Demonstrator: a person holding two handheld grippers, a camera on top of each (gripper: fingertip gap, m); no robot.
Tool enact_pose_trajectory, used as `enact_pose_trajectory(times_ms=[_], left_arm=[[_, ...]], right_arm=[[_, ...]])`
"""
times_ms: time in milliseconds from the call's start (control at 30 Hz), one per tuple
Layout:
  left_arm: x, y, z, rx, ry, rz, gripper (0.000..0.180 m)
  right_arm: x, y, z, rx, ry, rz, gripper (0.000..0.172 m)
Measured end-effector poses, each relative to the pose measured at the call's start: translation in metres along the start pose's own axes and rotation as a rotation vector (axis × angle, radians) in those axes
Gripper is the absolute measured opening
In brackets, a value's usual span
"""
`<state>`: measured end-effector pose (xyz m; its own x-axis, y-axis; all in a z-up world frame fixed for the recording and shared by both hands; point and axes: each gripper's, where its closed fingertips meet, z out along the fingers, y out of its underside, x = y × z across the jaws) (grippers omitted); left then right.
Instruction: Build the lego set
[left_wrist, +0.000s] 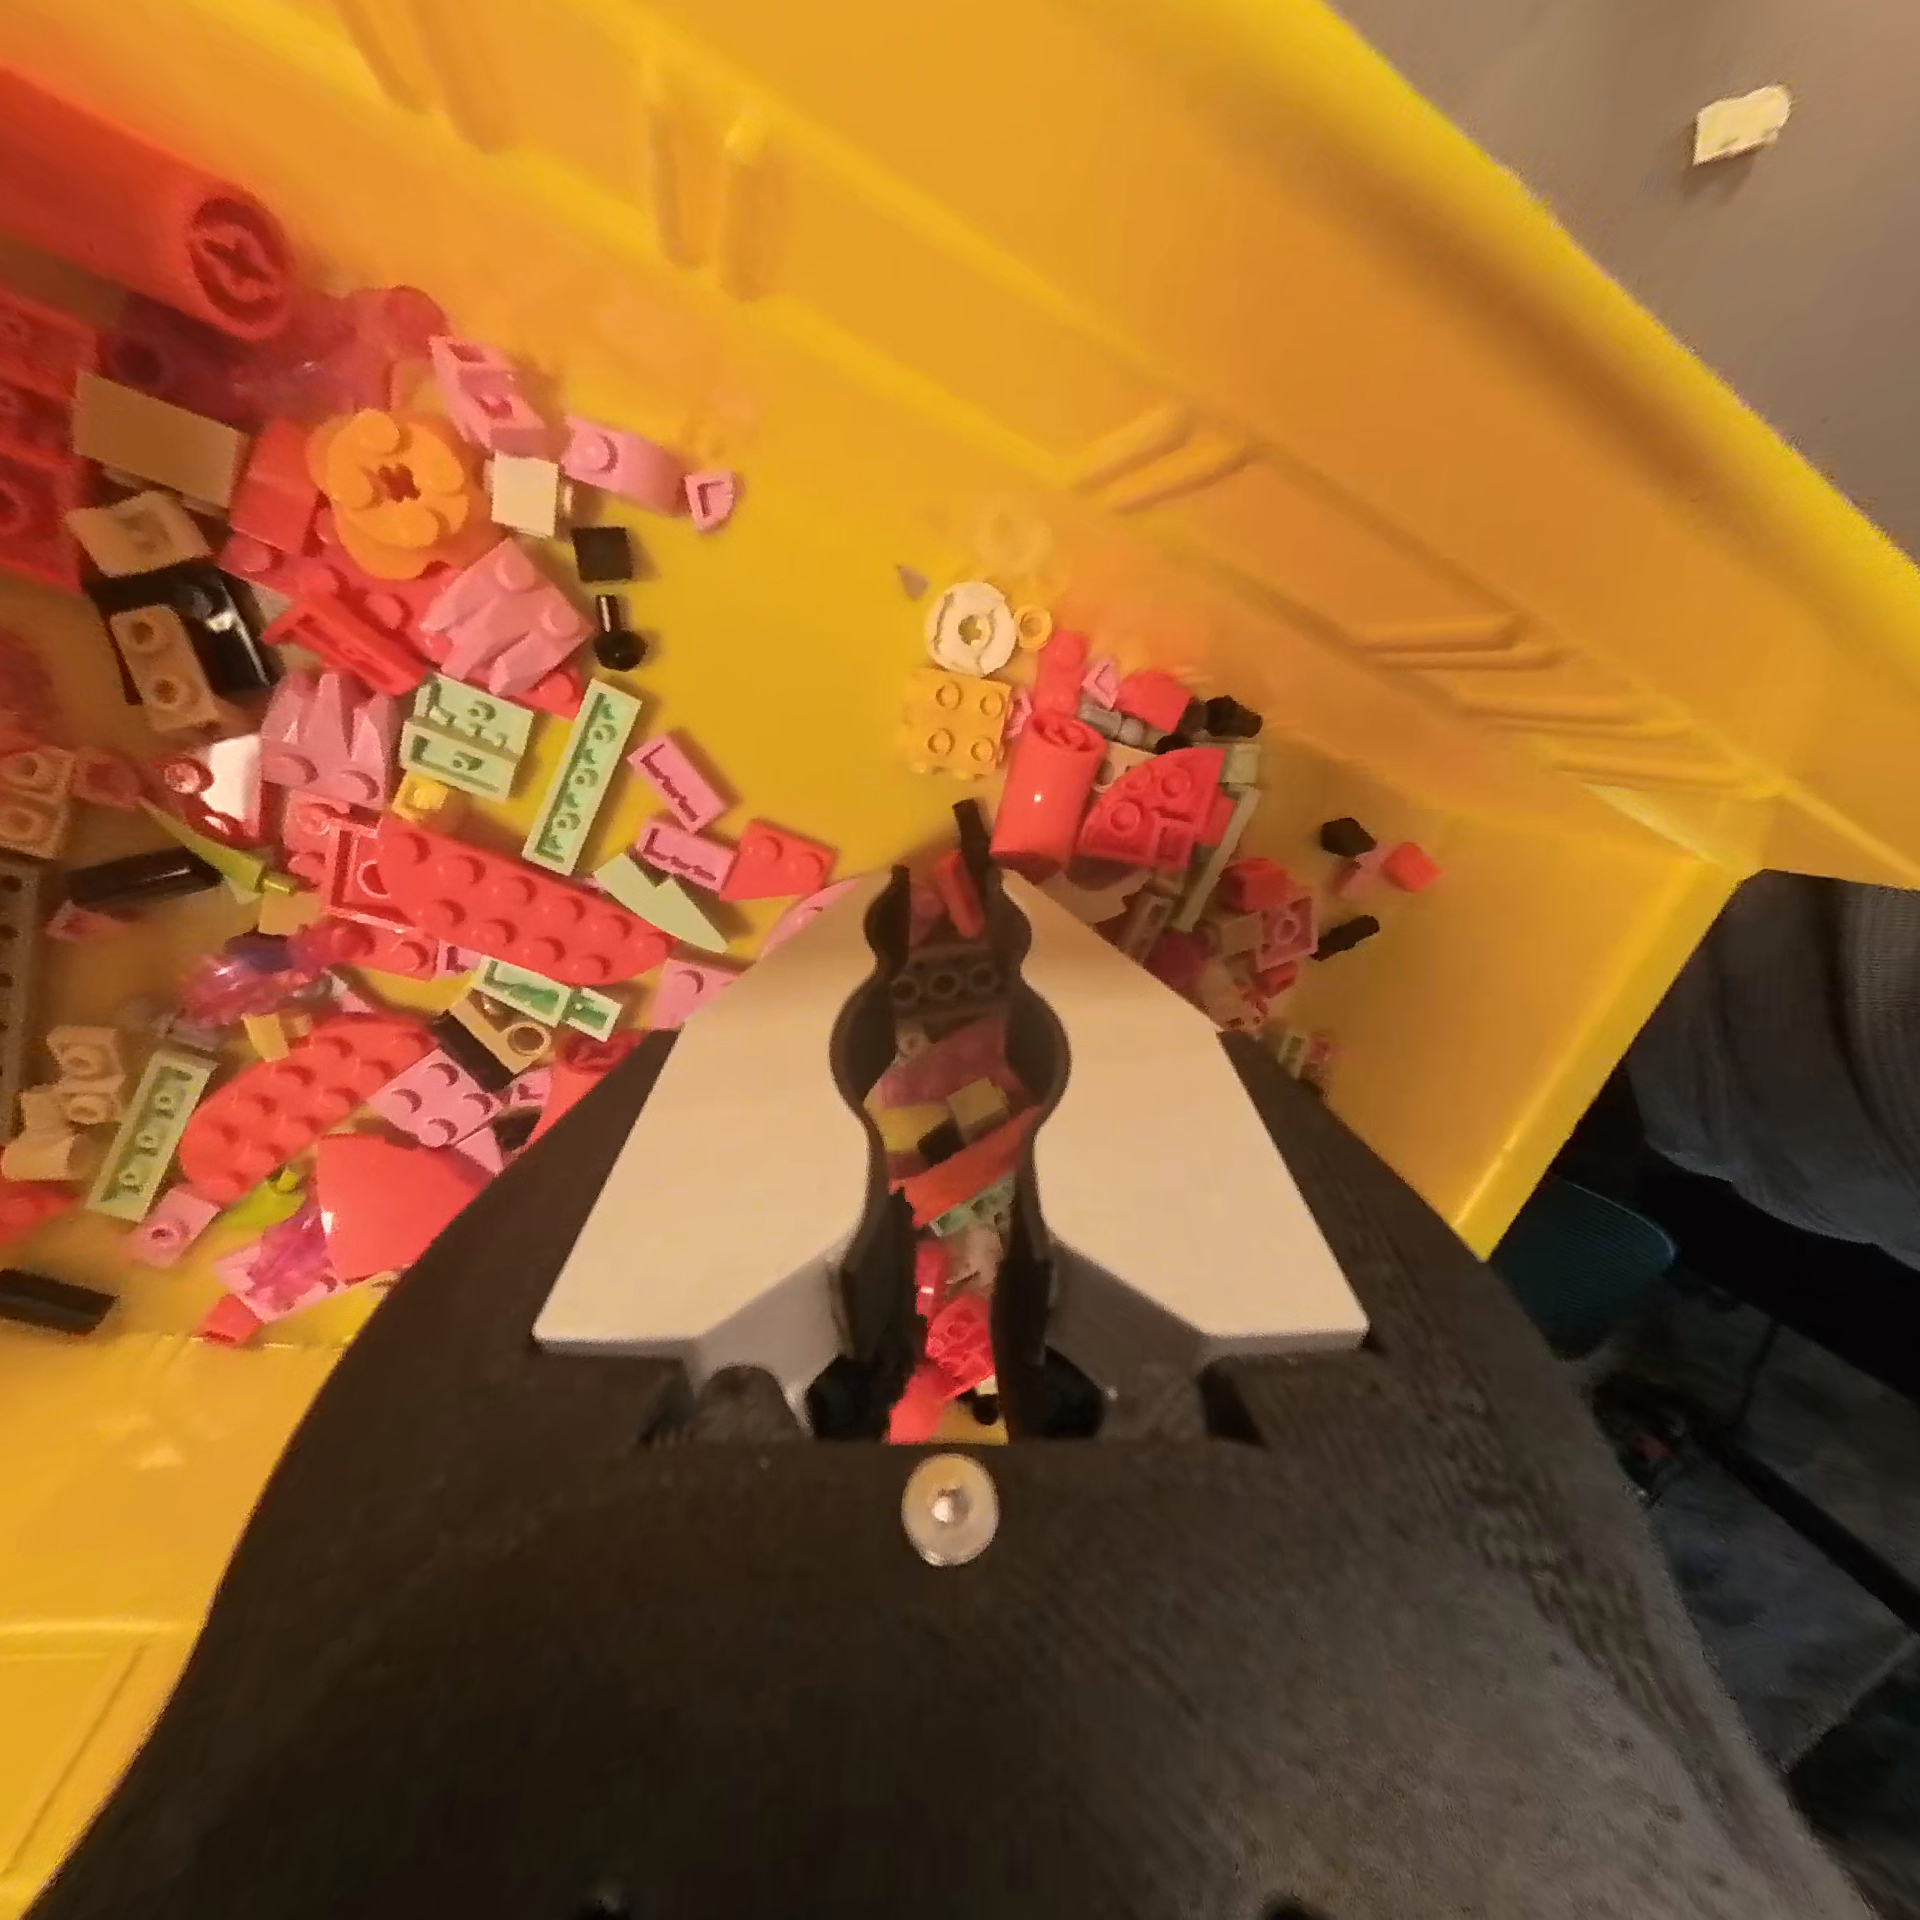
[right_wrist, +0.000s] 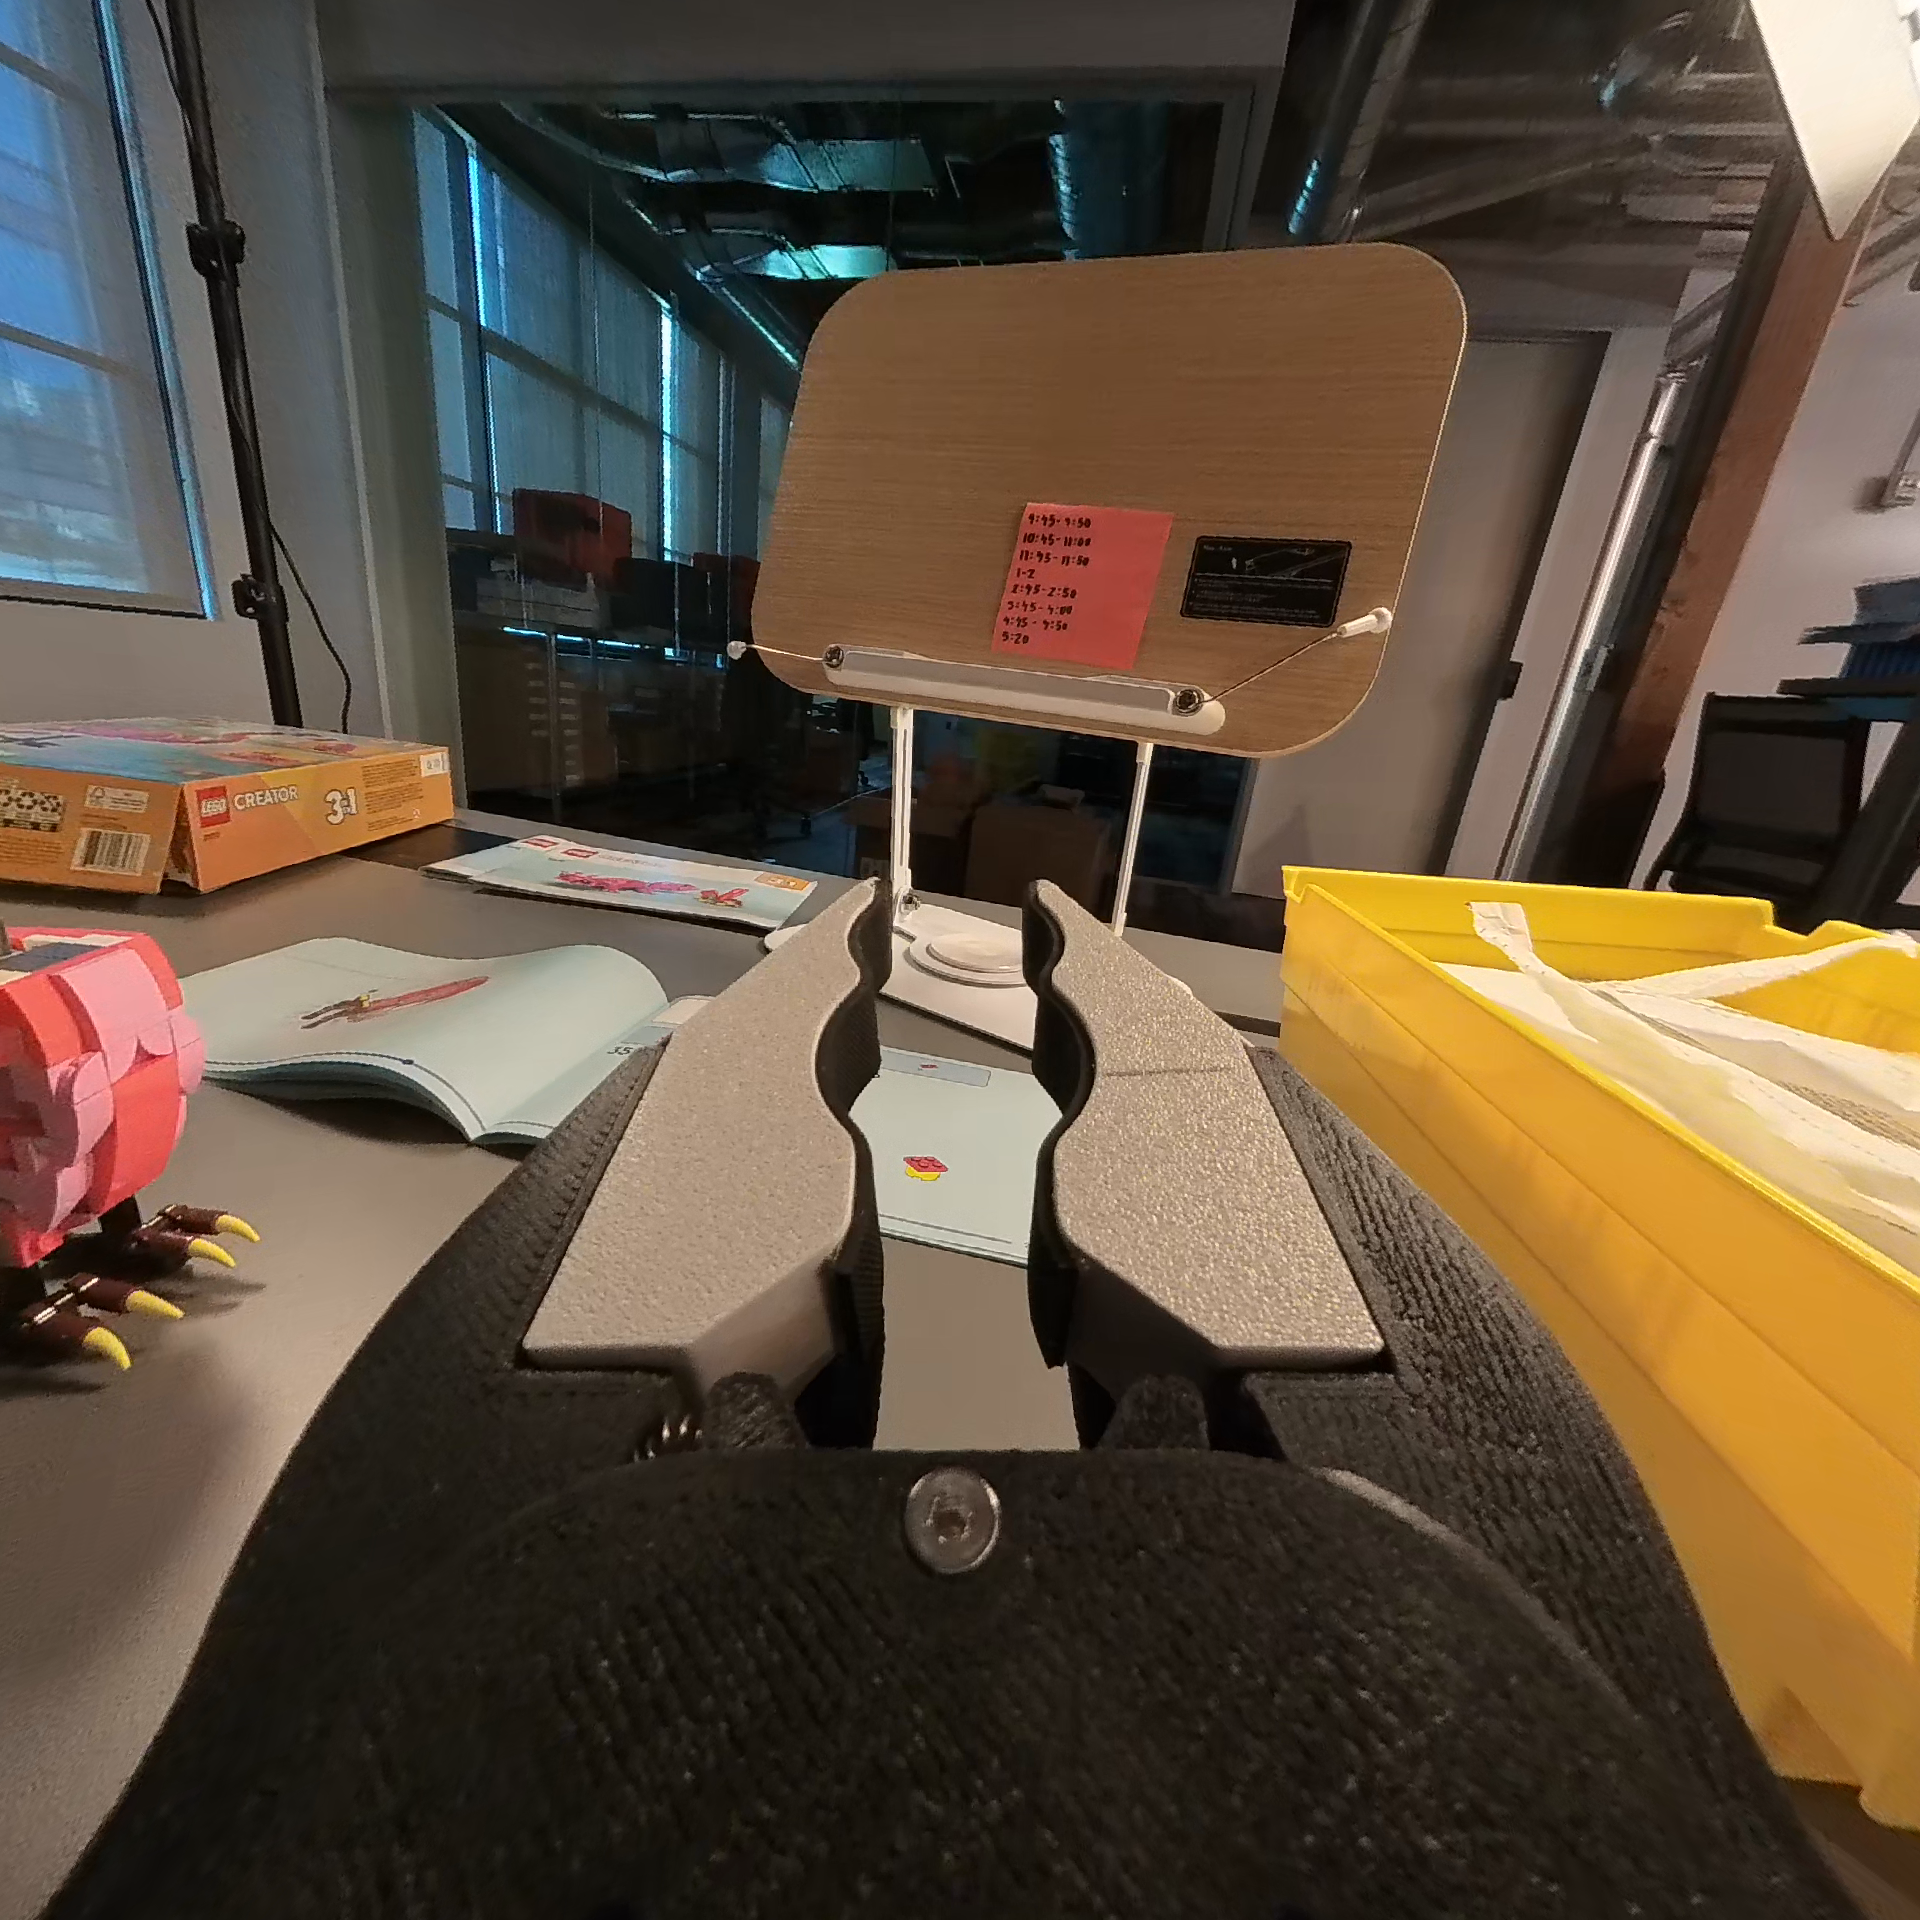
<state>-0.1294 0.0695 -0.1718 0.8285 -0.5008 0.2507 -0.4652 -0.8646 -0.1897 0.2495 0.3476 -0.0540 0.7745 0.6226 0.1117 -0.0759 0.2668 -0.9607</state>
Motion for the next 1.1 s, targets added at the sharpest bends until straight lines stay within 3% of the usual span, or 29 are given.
enact_pose_trajectory(times_ms=[367,600,833,933,1100], left_arm=[[0.007,0.016,0.0,-0.127,-0.129,0.097,0.007],[0.006,0.009,-0.006,-0.057,-0.124,0.117,0.021],[0.014,0.015,0.003,-0.1,-0.096,0.438,0.014],[0.013,0.012,0.002,-0.098,-0.093,0.474,0.026],[0.006,0.01,0.002,-0.102,-0.136,0.533,0.029]], right_arm=[[-0.002,-0.002,0.0,0.006,-0.009,0.003,0.023],[-0.002,-0.002,0.0,0.007,-0.008,0.006,0.023],[-0.001,-0.002,0.0,0.007,-0.009,0.018,0.023],[0.0,-0.002,0.0,0.009,-0.008,0.023,0.023],[0.0,-0.002,0.0,0.009,-0.008,0.03,0.023]])
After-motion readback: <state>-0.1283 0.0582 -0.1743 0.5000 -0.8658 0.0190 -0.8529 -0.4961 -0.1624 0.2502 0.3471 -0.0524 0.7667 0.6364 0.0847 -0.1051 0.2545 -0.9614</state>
